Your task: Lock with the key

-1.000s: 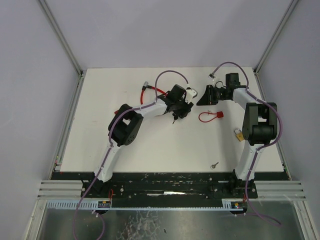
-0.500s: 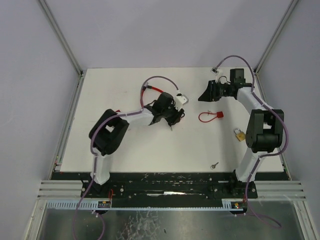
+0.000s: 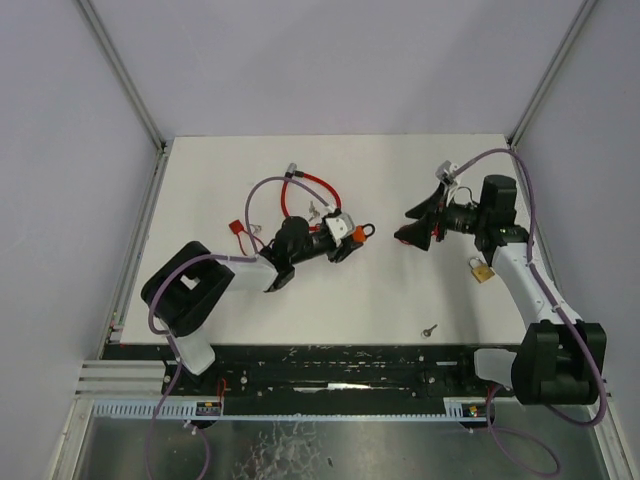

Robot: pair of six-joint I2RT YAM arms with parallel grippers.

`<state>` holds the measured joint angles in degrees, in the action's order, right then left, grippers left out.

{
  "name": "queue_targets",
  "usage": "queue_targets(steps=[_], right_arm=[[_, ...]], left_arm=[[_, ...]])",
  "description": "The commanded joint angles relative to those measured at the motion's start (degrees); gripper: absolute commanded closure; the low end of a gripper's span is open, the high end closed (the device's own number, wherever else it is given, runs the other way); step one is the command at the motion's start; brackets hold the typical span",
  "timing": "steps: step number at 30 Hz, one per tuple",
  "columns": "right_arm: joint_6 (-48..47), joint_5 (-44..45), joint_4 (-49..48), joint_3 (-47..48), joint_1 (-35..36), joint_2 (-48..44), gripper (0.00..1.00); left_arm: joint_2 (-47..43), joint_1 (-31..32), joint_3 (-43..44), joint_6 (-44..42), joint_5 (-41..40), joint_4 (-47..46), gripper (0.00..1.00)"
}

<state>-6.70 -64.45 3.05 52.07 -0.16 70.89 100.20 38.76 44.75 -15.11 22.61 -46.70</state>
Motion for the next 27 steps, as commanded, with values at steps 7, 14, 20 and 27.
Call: queue_targets(steps=[7, 14, 20, 27], right_arm=[[3.88, 1.21, 0.74, 1.22, 4.68, 10.86, 0.19], [8.27, 1.59, -2.66, 0.2, 5.9, 11.29, 0.31], [11.13, 3.3, -3.43, 0.51, 6.39, 11.4, 0.41], [12.99, 3.45, -3.89, 0.85, 6.53, 11.62, 0.52]], left_arm=[[-0.29, 4.87, -4.45, -8.02, -1.82, -25.72, 1.0], [0.92, 6.15, -3.68, -9.71, -3.57, -25.35, 1.0], [1.37, 6.9, -2.89, -11.72, -4.78, -23.37, 1.0], [1.96, 7.87, -2.0, -13.53, -5.23, -21.49, 1.0]])
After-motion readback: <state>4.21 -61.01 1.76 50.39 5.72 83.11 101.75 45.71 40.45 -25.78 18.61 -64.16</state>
